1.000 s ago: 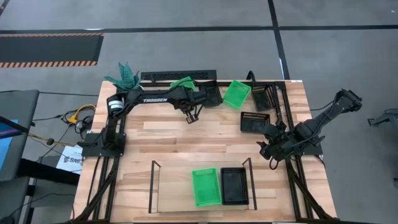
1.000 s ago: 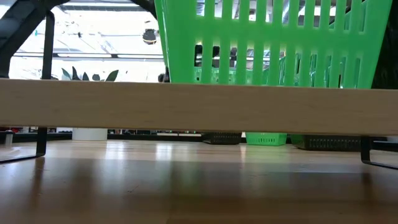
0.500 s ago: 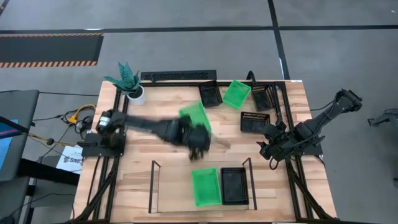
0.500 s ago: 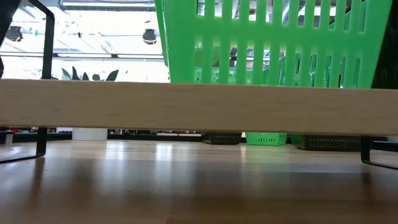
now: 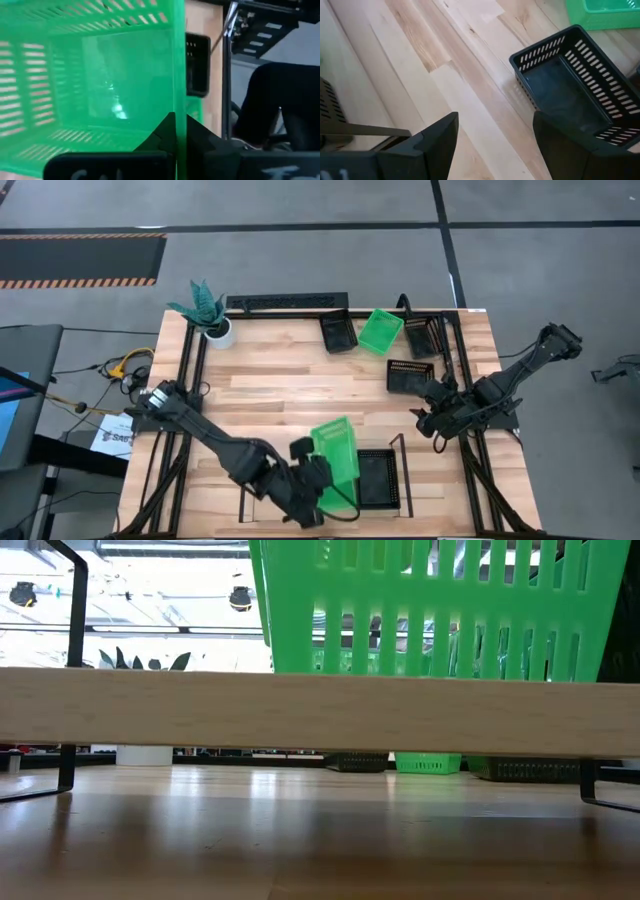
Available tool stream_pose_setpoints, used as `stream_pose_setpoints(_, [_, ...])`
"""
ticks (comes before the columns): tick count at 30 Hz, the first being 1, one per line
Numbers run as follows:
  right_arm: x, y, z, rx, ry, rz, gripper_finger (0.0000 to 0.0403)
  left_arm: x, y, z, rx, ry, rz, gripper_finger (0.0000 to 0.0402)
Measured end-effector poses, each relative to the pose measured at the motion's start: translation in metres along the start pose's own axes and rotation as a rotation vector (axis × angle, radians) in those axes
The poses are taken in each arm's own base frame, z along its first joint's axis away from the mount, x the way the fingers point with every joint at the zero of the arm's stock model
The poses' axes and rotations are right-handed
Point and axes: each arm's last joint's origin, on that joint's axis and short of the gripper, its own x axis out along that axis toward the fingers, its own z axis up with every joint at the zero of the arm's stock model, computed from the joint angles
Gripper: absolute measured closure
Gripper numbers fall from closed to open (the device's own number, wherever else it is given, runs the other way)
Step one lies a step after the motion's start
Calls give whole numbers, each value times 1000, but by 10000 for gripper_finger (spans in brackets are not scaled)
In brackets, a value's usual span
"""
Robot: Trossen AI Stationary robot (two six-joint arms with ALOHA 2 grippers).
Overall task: Stack baskets on shelf by color
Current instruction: Stack the left green bin on top of the green bin on the shelf, then stack the green bin on the green bin on the shelf
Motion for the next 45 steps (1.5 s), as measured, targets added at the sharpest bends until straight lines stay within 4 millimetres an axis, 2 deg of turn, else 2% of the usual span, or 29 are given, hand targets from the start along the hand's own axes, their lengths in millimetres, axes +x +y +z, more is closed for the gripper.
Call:
stream_pose_setpoints(6, [0,0,0,8,1,2,121,25,-20,-17,-64,72,-27,401])
stream_pose_setpoints(10, [0,0,0,8,2,3,121,34,-25,-27,-70,117,-20,401])
stream_pose_setpoints(20, [0,0,0,9,2,3,121,36,-20,-26,-53,158,-29,401])
stream_pose_setpoints(28, [0,0,0,8,7,5,121,52,-14,-28,-103,263,-60,397])
stream_pose_setpoints(32, [0,0,0,8,8,6,121,57,-11,-28,-115,276,-51,373])
stream_pose_setpoints(41, [0,0,0,8,8,6,121,58,-13,-27,-117,268,-66,276])
stream_pose_setpoints(45, [0,0,0,8,8,6,121,54,-11,-20,-120,270,-86,246])
